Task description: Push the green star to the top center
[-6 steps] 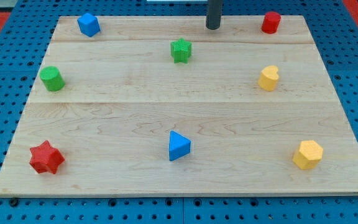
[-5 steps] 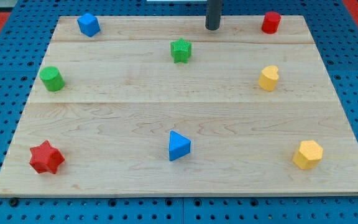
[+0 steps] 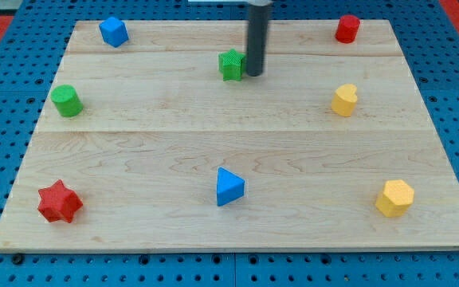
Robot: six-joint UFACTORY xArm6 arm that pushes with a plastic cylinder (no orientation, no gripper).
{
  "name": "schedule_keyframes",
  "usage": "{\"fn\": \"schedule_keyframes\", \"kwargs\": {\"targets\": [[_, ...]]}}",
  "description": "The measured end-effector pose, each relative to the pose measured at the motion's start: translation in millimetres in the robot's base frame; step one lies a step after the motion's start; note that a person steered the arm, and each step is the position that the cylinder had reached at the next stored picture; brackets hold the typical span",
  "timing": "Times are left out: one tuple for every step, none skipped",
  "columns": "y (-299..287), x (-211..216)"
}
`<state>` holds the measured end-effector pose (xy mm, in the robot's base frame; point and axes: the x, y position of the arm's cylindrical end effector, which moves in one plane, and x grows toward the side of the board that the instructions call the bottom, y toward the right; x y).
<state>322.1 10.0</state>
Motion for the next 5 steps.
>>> {"fn": "schedule_keyframes", "kwargs": {"targets": [[-15, -1], [-68, -7], [-116, 33], [-143, -1], [-43, -40]]}}
